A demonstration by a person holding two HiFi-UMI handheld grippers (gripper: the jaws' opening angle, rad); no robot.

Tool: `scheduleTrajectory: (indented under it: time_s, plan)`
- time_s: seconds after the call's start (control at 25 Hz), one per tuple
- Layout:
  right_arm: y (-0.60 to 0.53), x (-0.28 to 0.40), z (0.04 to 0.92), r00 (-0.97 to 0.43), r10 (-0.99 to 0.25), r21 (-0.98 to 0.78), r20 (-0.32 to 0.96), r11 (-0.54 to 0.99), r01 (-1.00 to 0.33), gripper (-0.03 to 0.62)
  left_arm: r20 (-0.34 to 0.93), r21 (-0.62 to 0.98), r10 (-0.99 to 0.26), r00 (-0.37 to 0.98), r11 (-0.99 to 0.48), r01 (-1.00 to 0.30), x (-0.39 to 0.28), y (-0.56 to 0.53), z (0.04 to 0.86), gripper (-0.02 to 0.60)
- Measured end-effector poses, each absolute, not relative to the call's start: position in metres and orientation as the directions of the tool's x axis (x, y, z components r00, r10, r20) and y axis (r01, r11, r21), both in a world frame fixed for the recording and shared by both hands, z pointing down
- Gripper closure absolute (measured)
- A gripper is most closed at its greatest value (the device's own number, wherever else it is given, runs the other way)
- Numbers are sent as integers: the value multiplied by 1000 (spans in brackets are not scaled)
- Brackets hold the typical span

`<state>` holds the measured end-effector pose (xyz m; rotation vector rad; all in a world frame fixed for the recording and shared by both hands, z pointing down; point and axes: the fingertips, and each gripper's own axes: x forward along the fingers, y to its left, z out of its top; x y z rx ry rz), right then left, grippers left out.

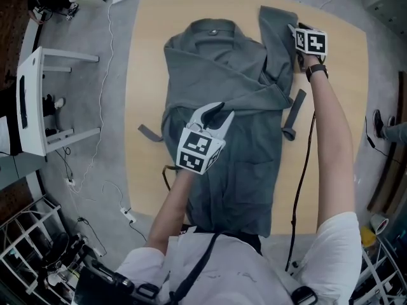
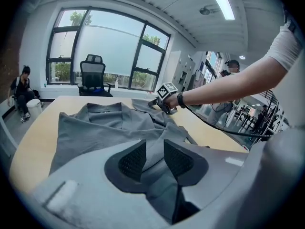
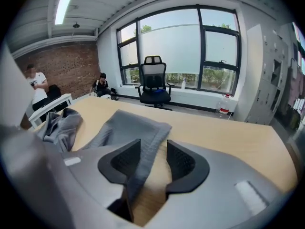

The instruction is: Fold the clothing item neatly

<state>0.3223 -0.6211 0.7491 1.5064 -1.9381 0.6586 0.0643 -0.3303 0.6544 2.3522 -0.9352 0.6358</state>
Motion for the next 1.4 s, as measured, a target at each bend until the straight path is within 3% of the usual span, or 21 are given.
scheduleTrajectory:
  time_s: [0.08,0.2,0.28,0.44,0.64,0.92,1.12,1.4]
  plan:
    - [-621,323,754,-170,-669,-13,724,234,-972,446,594,296,-477,648,-619,-728,61,-330,655,460]
    - [-619,319,757,-177,-642,49,746,317,-947,570,587,303,-480,652,-617,-727,59,-330,650,460]
    - [-615,319,753,-190,-650,32,736,313,-949,574,581,304,-482,656,-619,-724,60,-327,646,460]
    - [-592,345,716,-215,-756,-154,618,152,-976,576,568,304,-487,663,-625,-719,58,-320,633,460]
    - [-536,408,643,-135,-876,-285,462,-3,-959,576,546,301,-501,671,-630,-716,51,-309,612,460]
    - [-454,457,532,-7,-959,-234,284,-62,-970,576,508,299,-536,674,-624,-722,39,-286,585,460]
    - [-426,399,479,-109,-972,-174,209,73,-982,575,489,291,-582,649,-593,-751,10,-272,566,460]
    - [-417,212,475,-383,-880,65,280,415,-907,574,466,271,-663,586,-523,-808,-44,-267,545,460]
